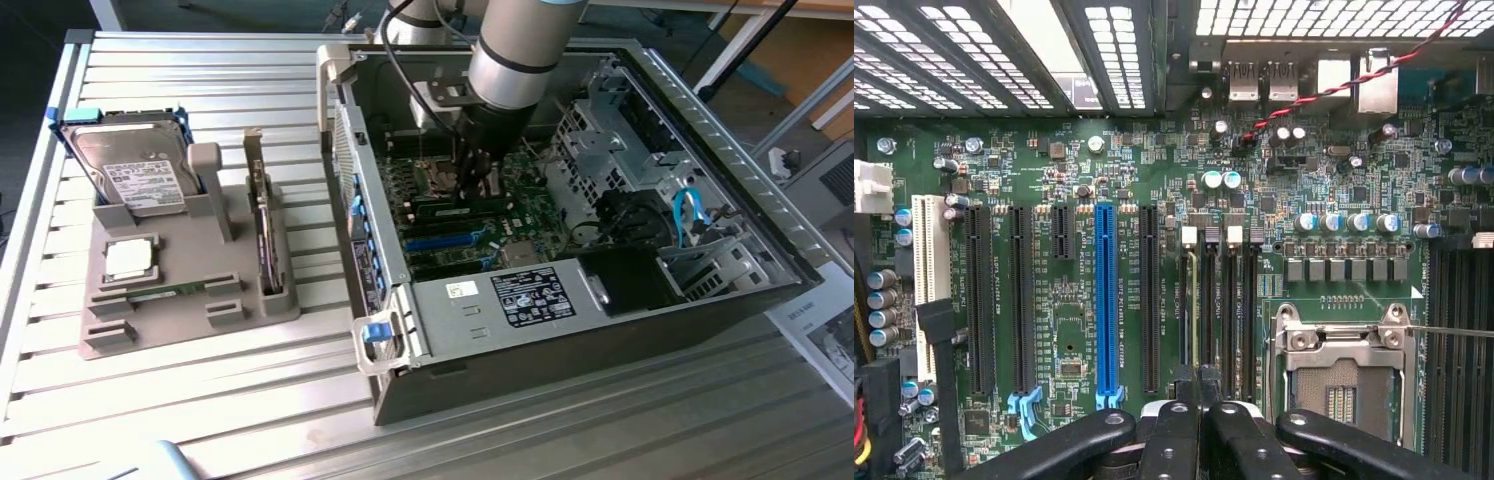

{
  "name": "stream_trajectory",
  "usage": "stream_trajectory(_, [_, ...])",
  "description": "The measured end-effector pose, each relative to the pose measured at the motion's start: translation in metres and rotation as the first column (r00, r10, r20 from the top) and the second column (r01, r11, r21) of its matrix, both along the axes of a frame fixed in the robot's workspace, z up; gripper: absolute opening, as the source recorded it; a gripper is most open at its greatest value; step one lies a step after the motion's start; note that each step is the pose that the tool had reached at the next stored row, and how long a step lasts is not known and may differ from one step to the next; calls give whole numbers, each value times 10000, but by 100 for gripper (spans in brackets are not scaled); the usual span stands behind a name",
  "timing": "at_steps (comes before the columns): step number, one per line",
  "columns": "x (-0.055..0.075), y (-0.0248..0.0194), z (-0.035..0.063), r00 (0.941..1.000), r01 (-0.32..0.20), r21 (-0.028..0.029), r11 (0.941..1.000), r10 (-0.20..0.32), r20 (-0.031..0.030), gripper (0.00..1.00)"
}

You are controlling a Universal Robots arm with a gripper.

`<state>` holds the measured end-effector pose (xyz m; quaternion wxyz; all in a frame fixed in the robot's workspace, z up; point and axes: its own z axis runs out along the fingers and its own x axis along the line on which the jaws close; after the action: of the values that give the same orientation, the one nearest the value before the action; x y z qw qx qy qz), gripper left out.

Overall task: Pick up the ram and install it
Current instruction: 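Press down the ram until it locks into place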

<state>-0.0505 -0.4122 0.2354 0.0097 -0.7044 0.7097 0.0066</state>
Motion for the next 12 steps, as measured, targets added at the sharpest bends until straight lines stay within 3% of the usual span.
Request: stream_trajectory(12, [0, 0, -35, 10000, 0, -3, 10000, 0, 0, 10])
